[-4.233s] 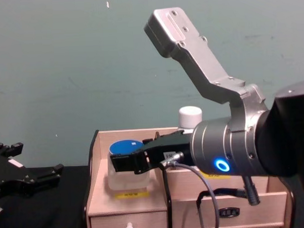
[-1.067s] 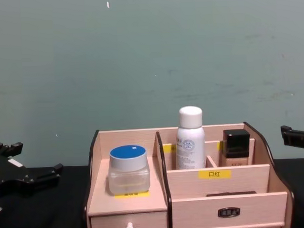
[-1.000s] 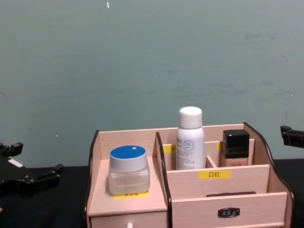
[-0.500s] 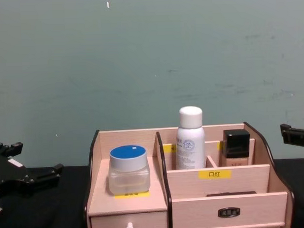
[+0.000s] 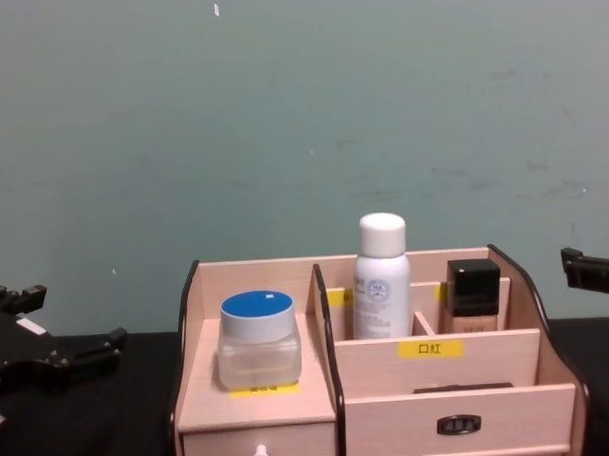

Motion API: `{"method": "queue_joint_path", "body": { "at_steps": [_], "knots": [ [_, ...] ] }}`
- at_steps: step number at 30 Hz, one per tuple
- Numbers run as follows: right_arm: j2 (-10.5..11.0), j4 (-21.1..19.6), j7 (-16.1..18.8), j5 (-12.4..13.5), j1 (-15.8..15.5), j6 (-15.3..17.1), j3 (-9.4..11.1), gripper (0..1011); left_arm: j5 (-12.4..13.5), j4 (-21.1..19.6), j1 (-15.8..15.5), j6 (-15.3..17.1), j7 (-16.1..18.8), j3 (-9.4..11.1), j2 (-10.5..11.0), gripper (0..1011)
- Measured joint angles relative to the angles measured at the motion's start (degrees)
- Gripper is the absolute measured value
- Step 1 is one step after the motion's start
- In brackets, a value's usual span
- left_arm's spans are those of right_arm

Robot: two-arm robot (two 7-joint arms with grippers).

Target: Pick up the facial cleanser and watermelon frost from the table and place them into the tiered storage box.

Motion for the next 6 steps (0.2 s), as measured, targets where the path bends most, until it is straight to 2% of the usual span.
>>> {"method": "queue_joint_path", "body": {
  "at_steps": [6],
  "knots": [
    [0.0,0.0,0.0,0.0,0.0,0.0,0.0,1003,0.0,0.0,0.0,0.0,0.0,0.0,0.0,1001]
  ]
}}
